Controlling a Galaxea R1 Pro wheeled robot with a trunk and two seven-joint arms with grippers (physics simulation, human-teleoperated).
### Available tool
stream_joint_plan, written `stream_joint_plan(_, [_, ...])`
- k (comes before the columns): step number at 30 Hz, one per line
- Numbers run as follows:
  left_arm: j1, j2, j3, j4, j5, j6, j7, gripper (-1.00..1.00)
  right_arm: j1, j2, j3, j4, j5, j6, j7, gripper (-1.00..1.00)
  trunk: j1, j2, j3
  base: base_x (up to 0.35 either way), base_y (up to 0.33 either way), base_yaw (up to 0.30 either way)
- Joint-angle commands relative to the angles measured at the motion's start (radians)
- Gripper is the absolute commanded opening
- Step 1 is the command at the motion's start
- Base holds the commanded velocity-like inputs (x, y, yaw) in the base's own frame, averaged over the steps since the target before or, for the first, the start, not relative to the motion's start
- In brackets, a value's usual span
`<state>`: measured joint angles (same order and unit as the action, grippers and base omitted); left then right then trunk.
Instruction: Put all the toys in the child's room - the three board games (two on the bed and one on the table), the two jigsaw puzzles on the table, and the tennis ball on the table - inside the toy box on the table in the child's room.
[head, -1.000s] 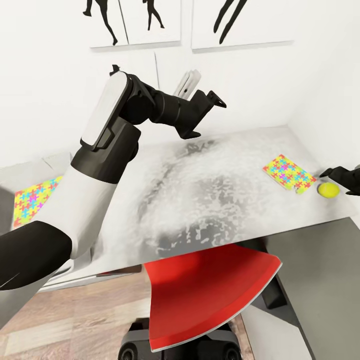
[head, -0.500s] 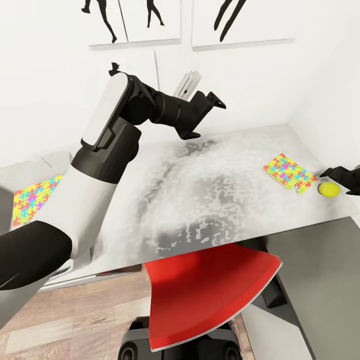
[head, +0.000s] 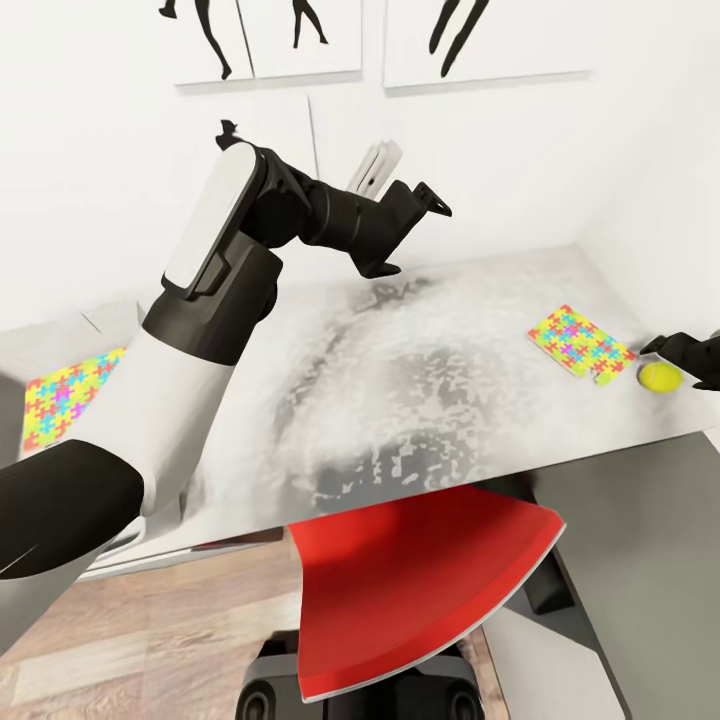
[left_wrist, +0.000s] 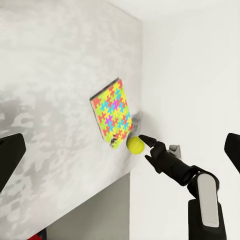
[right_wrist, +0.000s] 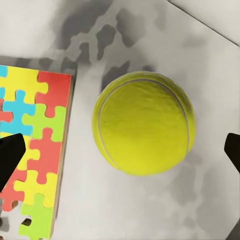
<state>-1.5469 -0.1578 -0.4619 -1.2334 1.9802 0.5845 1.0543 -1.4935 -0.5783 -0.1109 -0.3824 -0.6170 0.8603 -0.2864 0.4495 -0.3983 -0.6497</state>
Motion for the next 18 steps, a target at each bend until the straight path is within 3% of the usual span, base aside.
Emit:
stream_joint_plan(1, [-0.001, 0.000, 0.001, 0.000, 0.005, 0.003, 0.007, 1.00, -0.001, 0.000, -0.003, -0.001, -0.010, 0.002, -0.010, 1.00, 0.001, -0.002, -0.002, 0.000, 0.000, 0.000])
stream_joint_plan(18, [-0.003, -0.002, -0.001, 0.010, 0.004, 0.004, 0.006, 1.00, -0.002, 0.001, -0.004, -0.002, -0.009, 0.002, -0.010, 1.00, 0.001, -0.002, -0.020, 0.000, 0.000, 0.000])
